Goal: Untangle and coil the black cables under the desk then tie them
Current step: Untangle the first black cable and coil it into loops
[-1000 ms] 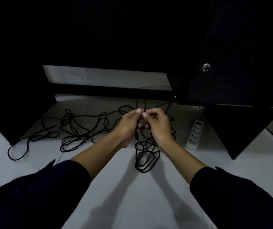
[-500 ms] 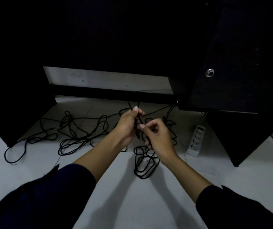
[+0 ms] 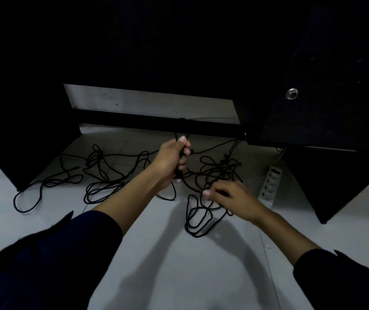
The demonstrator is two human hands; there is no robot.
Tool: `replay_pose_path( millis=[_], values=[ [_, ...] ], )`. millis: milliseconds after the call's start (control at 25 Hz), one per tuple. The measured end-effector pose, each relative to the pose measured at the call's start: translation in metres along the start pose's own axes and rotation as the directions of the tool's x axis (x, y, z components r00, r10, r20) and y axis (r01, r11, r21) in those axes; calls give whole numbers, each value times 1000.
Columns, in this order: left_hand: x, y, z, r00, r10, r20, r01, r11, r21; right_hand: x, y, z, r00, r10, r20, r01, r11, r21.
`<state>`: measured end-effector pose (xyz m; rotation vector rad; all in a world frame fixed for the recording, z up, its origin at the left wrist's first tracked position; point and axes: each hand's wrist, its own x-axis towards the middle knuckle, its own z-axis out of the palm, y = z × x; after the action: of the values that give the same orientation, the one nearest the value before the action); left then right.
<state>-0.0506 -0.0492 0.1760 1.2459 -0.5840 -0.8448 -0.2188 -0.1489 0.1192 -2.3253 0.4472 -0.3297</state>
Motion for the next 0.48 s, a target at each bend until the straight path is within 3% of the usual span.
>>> replay_pose_path(
  millis=[200,480],
  values=[
    [-5,-5,-6,993,-77,93,52,968,245,13,-12,-21,983,-127,-131,107,982,-154],
    [-11,-8,7,973,-136,187,60,929,365,28,-35,-15,936,-268,-226,222,952,-210]
  ],
)
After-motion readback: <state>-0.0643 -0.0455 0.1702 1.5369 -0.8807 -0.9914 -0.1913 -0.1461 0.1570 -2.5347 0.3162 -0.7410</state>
